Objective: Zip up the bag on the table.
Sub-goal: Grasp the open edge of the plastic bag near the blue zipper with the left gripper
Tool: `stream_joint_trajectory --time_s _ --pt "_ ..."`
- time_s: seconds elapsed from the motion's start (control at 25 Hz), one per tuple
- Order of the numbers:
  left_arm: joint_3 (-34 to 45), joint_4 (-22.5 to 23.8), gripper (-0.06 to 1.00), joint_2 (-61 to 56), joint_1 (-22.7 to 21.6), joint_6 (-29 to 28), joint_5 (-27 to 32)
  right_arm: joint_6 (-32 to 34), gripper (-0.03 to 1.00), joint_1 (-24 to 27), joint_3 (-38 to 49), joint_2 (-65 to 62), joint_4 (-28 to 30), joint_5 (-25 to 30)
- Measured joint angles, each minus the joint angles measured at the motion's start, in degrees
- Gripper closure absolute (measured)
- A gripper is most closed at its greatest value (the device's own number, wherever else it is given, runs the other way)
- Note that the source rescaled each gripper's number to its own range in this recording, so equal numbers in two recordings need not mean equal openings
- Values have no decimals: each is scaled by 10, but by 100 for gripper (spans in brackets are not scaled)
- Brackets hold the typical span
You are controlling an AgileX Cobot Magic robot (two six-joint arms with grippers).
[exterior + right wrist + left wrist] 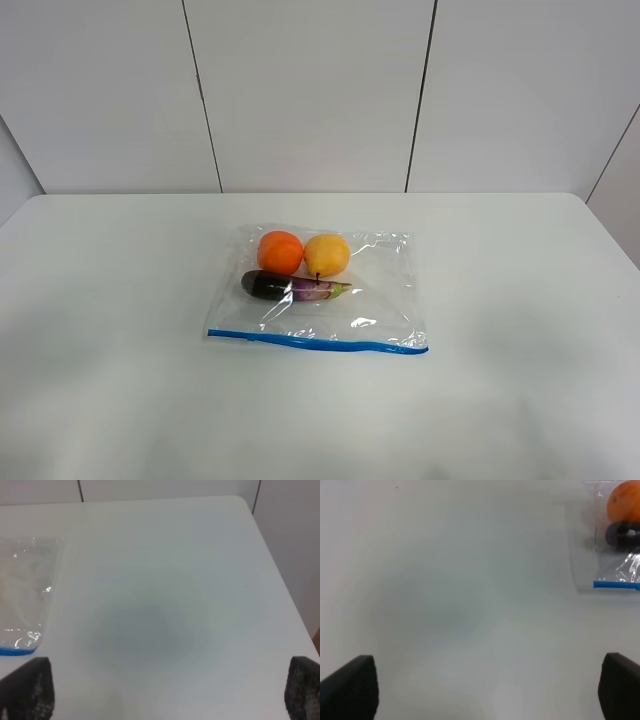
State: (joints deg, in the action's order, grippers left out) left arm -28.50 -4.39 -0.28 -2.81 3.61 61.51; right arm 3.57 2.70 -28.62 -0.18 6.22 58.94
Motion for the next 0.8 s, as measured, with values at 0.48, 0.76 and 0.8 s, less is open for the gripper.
stream_joint_trajectory --time_s 0.48,0.76,0.8 --pt "-9 -7 -6 14 0 0 -18 0 -3 0 0 0 0 0" --pt "-70 -55 -6 196 0 0 -109 0 -3 0 0 0 0 0" --pt "-81 -62 -6 226 0 0 -122 0 -3 0 0 0 0 0"
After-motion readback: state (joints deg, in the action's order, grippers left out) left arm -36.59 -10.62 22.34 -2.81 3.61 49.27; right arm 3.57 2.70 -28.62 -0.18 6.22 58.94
